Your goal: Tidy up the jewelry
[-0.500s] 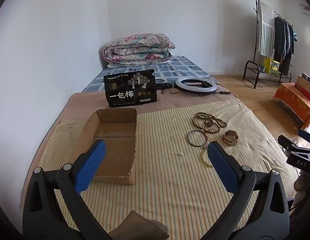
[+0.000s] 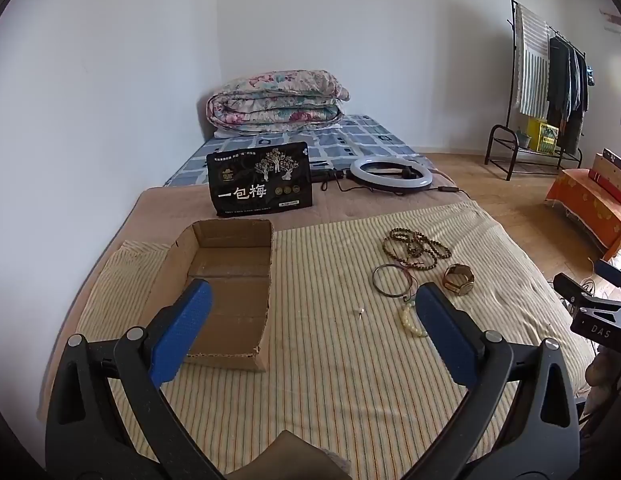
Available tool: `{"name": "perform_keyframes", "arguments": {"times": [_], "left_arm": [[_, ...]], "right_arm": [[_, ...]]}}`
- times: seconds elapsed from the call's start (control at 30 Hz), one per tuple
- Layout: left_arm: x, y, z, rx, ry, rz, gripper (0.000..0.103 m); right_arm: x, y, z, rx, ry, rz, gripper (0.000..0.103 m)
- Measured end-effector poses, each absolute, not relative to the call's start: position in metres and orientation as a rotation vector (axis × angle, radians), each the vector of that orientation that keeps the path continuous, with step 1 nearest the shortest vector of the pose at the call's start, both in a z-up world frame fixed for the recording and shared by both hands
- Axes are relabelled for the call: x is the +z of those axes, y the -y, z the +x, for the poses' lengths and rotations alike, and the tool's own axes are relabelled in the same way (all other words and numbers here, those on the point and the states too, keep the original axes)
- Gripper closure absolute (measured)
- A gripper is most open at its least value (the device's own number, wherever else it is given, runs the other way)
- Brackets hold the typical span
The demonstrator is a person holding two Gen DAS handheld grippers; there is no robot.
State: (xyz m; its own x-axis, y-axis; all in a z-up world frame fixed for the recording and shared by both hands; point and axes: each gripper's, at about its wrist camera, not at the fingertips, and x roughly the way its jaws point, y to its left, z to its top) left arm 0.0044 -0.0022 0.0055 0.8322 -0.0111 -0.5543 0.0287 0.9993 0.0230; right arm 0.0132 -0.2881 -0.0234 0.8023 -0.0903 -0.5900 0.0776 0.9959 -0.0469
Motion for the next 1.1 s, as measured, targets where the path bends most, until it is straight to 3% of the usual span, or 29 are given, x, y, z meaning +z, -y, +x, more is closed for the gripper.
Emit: {"name": "perform_keyframes", "arguments": {"times": [1.1], "left_arm": [[0.016, 0.002, -0.002, -0.022, -0.576, 0.018, 0.000]], "right_arm": [[-0.031, 0.278, 0.010, -0.087, -0.620, -0.046, 0.000]]}}
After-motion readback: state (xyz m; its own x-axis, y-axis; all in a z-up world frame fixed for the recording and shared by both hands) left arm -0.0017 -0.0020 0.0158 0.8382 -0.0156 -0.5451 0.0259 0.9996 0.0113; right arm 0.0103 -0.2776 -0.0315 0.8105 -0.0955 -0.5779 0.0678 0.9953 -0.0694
